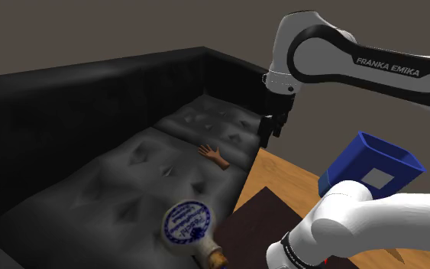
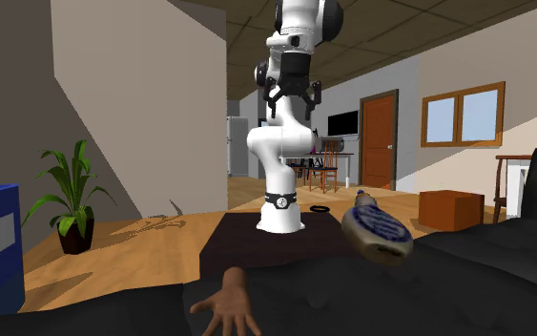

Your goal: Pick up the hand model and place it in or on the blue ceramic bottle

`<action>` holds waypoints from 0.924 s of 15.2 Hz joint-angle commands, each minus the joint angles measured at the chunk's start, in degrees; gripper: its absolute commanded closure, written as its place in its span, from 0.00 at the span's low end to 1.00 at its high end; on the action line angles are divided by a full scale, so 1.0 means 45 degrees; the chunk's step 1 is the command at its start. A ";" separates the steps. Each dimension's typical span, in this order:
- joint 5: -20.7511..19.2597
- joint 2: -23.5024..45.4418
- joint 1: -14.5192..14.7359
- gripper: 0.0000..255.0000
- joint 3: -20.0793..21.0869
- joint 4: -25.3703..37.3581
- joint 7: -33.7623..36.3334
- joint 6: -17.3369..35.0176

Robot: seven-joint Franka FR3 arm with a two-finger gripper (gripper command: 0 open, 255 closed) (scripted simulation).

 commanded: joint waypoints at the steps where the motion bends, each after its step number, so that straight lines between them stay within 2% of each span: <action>1: 0.0000 0.0000 0.0000 0.00 0.0000 0.0000 0.0000 0.0000; 8: -0.0559 0.1880 -0.0394 0.00 0.0092 -0.1233 0.0504 0.3548; 14: -0.1244 0.4216 -0.0845 0.00 0.0138 -0.1521 0.1126 0.6532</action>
